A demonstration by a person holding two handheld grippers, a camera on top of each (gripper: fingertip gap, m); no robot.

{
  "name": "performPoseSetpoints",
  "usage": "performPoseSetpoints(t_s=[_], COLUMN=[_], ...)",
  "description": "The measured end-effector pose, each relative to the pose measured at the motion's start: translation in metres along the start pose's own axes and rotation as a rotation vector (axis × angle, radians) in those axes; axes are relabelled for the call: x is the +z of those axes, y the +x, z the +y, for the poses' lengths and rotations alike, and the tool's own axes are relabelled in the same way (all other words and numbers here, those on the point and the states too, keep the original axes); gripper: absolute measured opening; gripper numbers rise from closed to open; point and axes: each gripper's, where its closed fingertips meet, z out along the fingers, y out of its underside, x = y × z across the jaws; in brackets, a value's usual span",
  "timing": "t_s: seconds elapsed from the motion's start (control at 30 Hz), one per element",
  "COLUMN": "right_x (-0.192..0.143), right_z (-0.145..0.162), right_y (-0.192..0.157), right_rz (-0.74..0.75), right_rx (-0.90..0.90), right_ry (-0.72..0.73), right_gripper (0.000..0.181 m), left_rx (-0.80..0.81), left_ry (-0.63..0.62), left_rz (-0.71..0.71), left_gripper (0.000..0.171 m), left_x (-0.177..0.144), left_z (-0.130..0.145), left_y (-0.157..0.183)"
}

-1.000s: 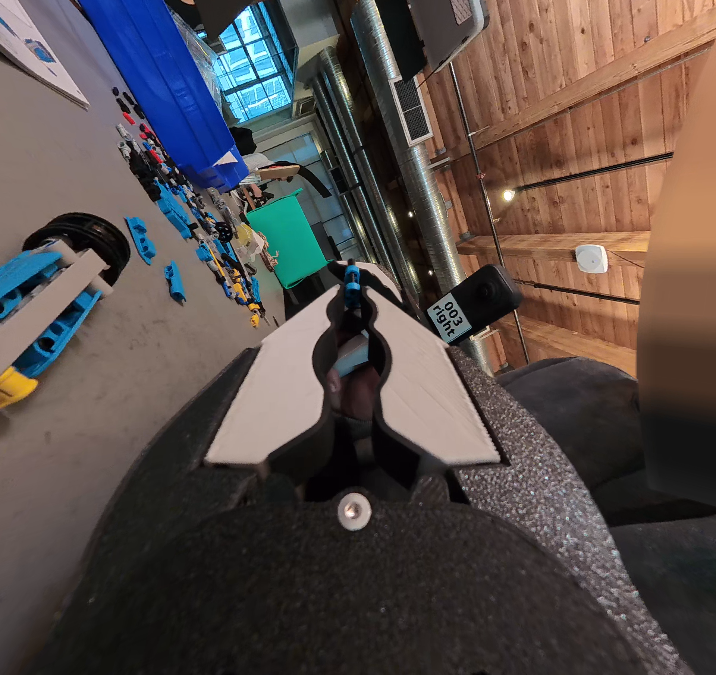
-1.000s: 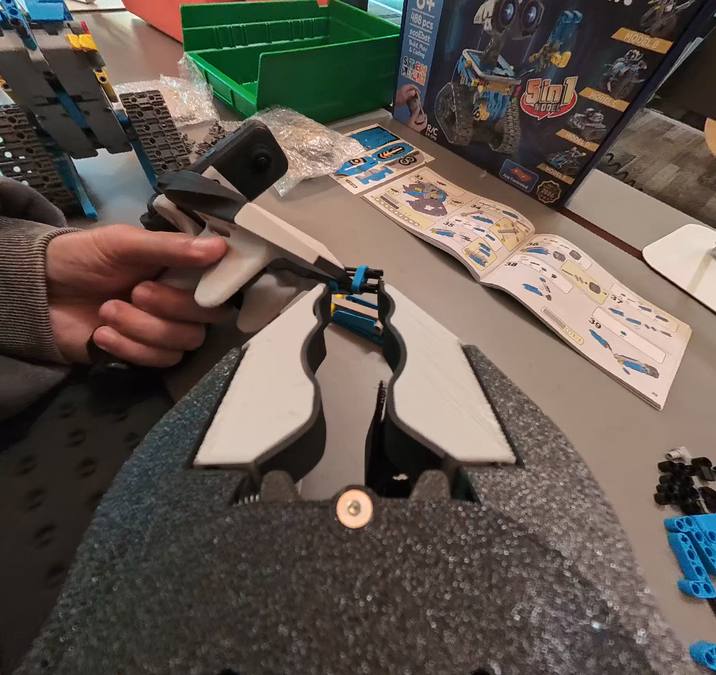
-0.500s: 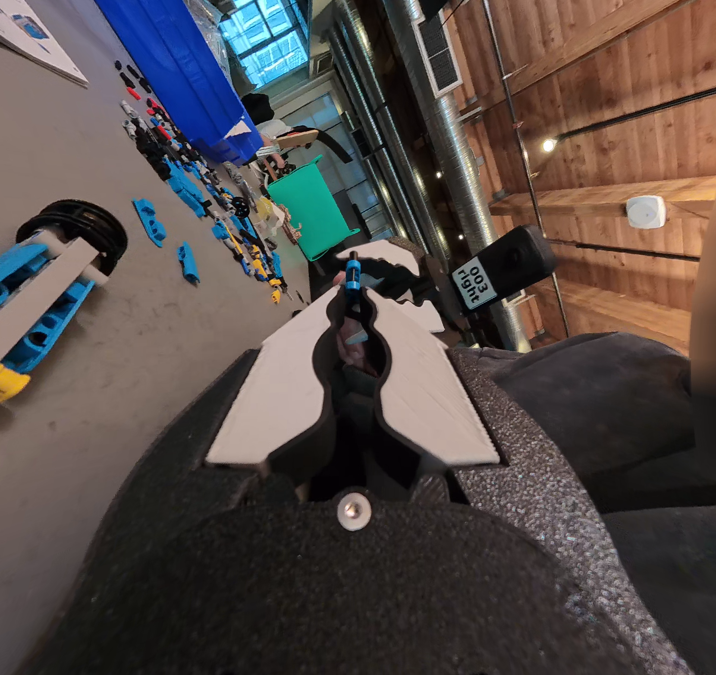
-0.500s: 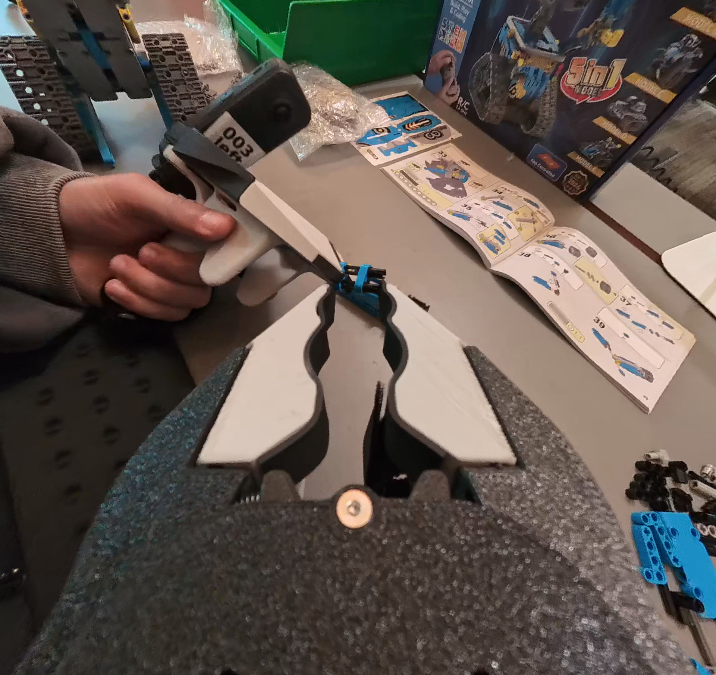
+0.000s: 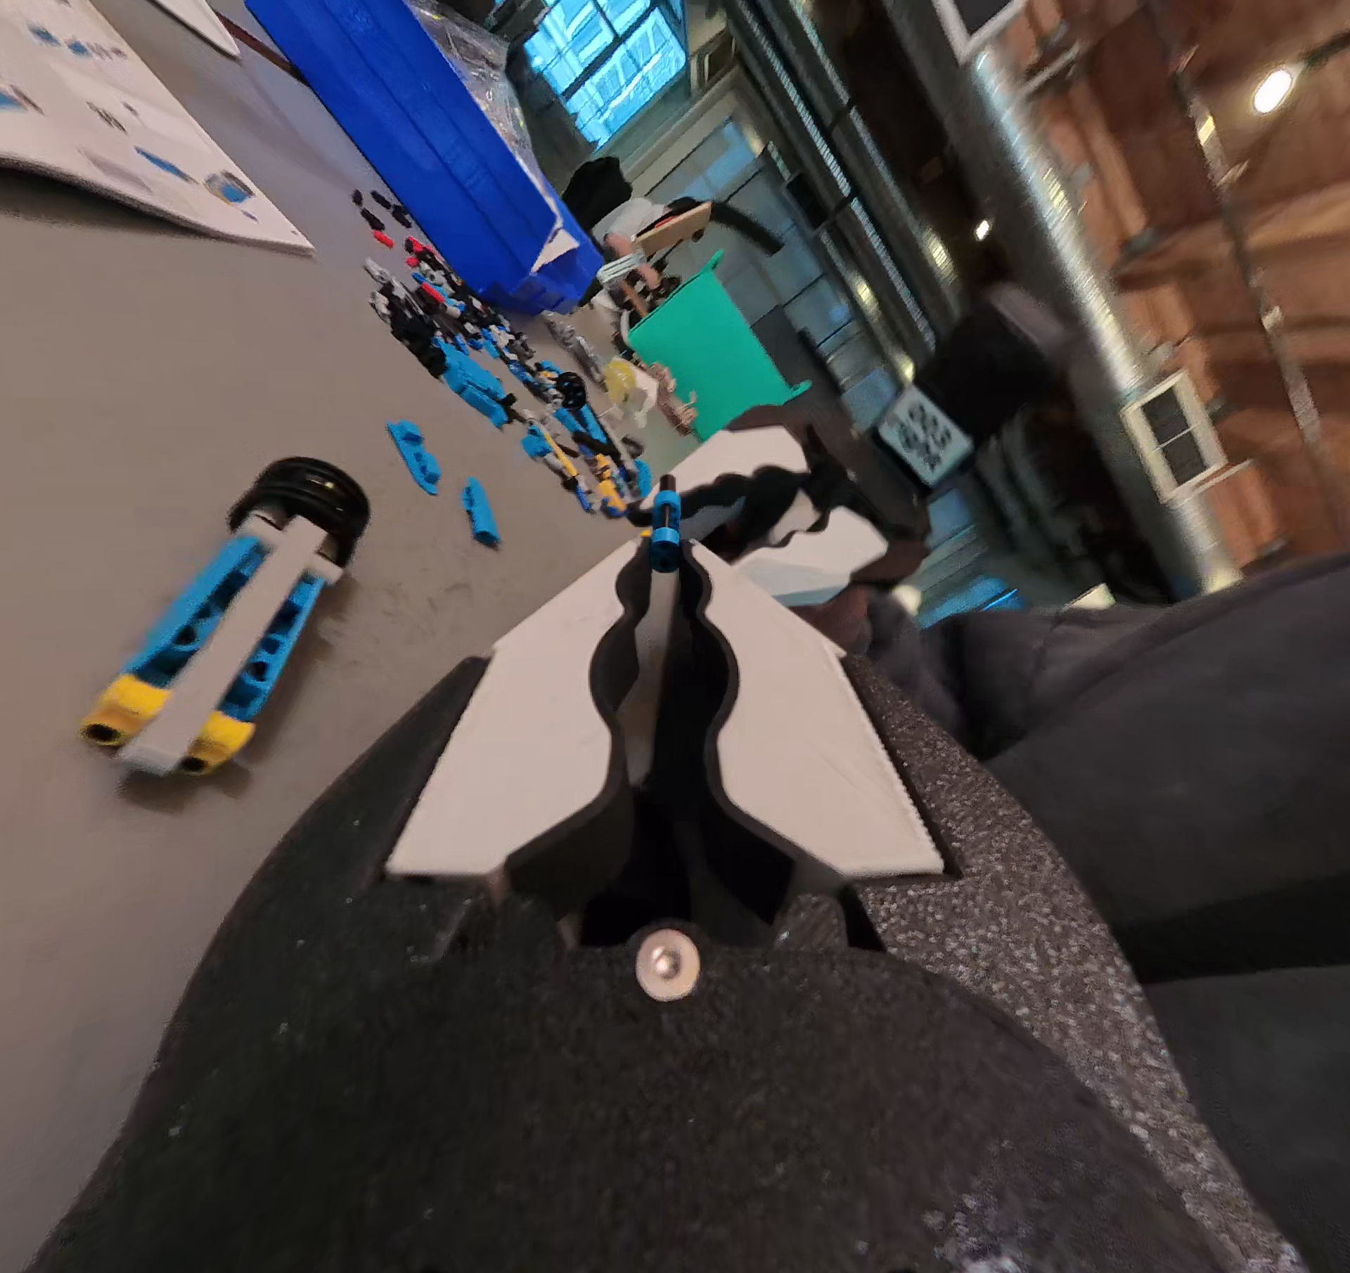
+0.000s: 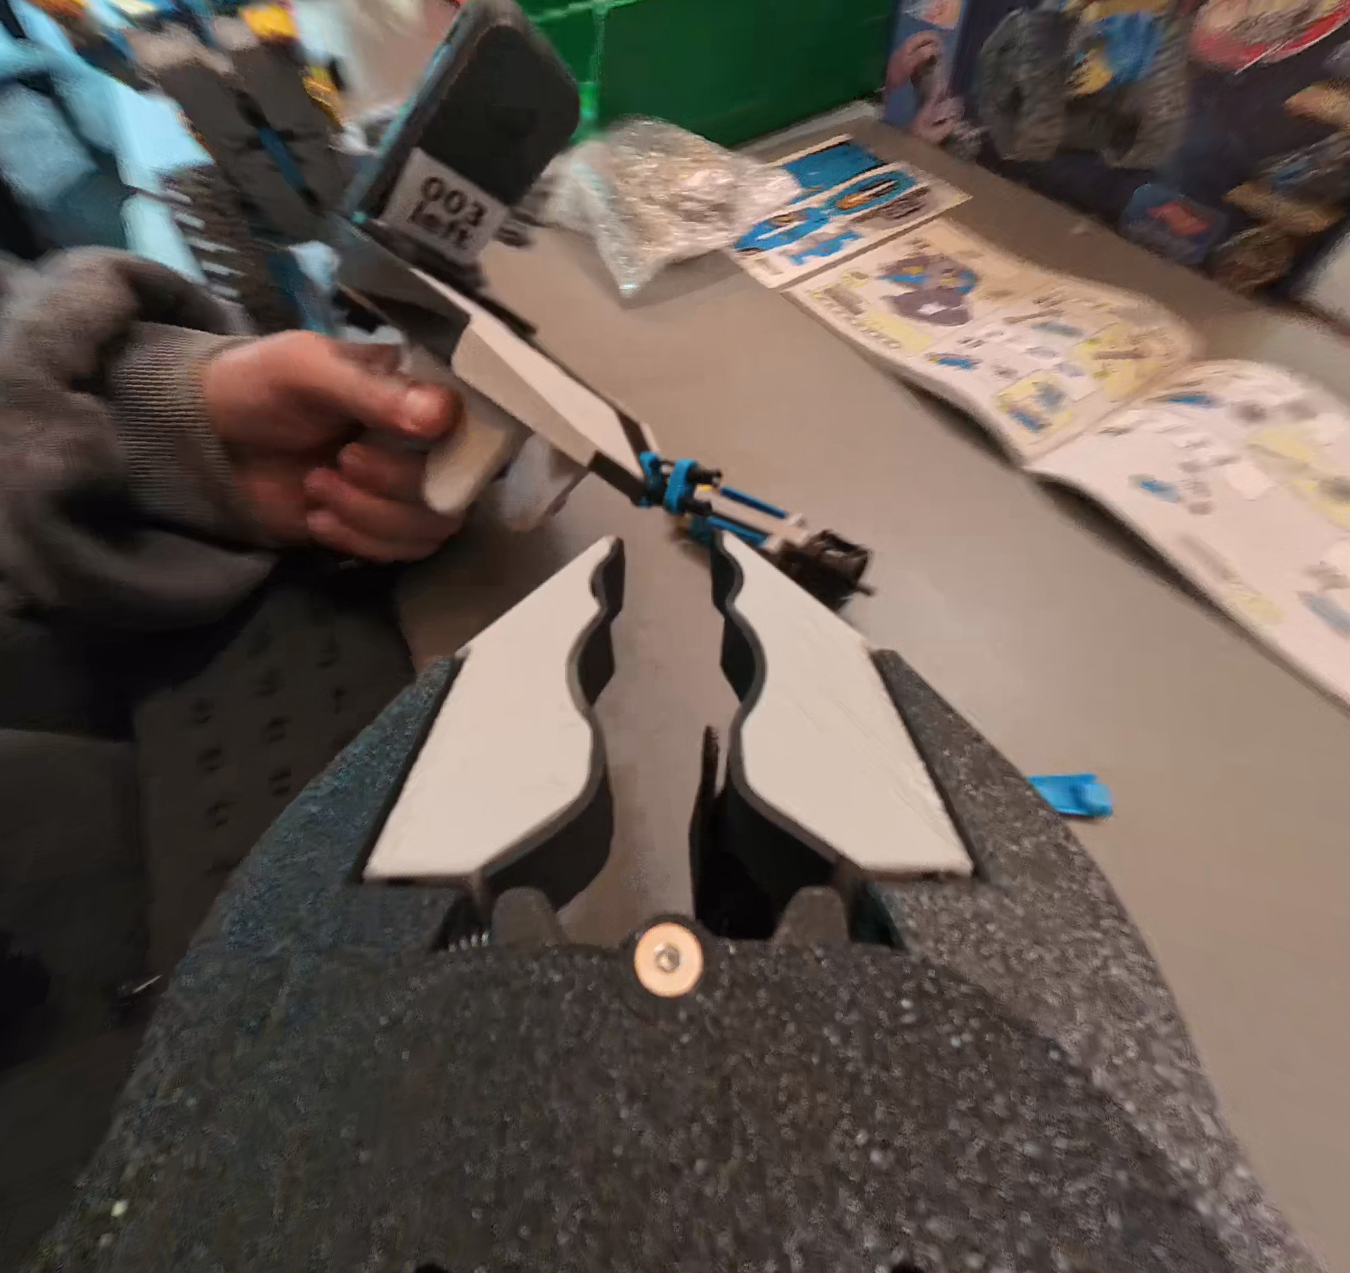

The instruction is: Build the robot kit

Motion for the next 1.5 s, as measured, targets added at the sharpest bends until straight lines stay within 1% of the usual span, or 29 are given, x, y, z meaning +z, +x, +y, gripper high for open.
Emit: performPoseSetpoints(t_s=[0.03,0.07,0.13,0.2,0.27,0.33,0.37,0.57,0.67,0.7,0.77,0.97,1.1,1.23,1.27,1.33,1.5], right_x=[-0.003,-0.008,-0.015,-0.01,-0.005,-0.003,-0.006,-0.009,-0.008,-0.008,-0.007,-0.009,-0.007,-0.006,-0.007,-0.007,-0.007], right_z=[0.0,-0.004,-0.012,-0.008,-0.006,-0.006,-0.007,0.004,0.011,0.011,0.018,0.027,0.03,0.028,0.025,0.025,0.029], right_y=[-0.003,-0.005,-0.009,-0.012,-0.018,-0.024,-0.027,-0.03,-0.032,-0.031,-0.034,-0.035,-0.036,-0.031,-0.031,-0.03,-0.033], right_rz=[-0.092,-0.179,-0.345,-0.431,-0.485,-0.537,-0.572,-0.582,-0.594,-0.592,-0.603,-0.618,-0.614,-0.584,-0.597,-0.607,-0.614], right_rx=[0.074,0.15,0.293,0.366,0.384,0.398,0.405,0.357,0.372,0.368,0.351,0.323,0.313,0.309,0.323,0.336,0.294], right_ry=[0.012,0.05,0.118,0.101,0.106,0.122,0.132,0.107,0.077,0.089,0.051,0.047,0.038,0.051,0.066,0.057,0.033], right_gripper=[0.031,0.034,0.027,0.033,0.031,0.022,0.007,0.007,0.011,0.008,0.007,0.006,0.006,0.007,0.007,0.008,0.008], left_rx=[0.044,0.08,0.123,0.154,0.206,0.255,0.265,0.375,0.442,0.456,0.481,0.559,0.565,0.54,0.534,0.532,0.527], left_ry=[-0.024,-0.038,-0.063,-0.08,-0.135,-0.161,-0.159,-0.234,-0.29,-0.301,-0.339,-0.374,-0.395,-0.365,-0.352,-0.365,-0.385], left_rz=[-0.007,-0.005,0.011,0.041,0.052,0.041,0.03,-0.015,-0.046,-0.049,-0.075,-0.106,-0.118,-0.121,-0.108,-0.114,-0.1], left_gripper=[0.006,0.006,0.006,0.006,0.006,0.006,0.006,0.006,0.007,0.007,0.007,0.006,0.005,0.006,0.006,0.006,0.006], left_x=[-0.004,-0.008,-0.012,-0.011,-0.005,-0.002,-0.002,0.002,0.003,0.004,0.004,0.008,0.009,0.01,0.01,0.009,0.009], left_z=[0.0,0.0,0.0,0.004,0.015,0.021,0.02,0.034,0.043,0.045,0.051,0.059,0.062,0.057,0.055,0.057,0.06], left_y=[0.0,0.002,0.005,0.013,0.018,0.02,0.019,0.016,0.013,0.012,0.008,0.006,0.003,0.002,0.004,0.002,0.003])
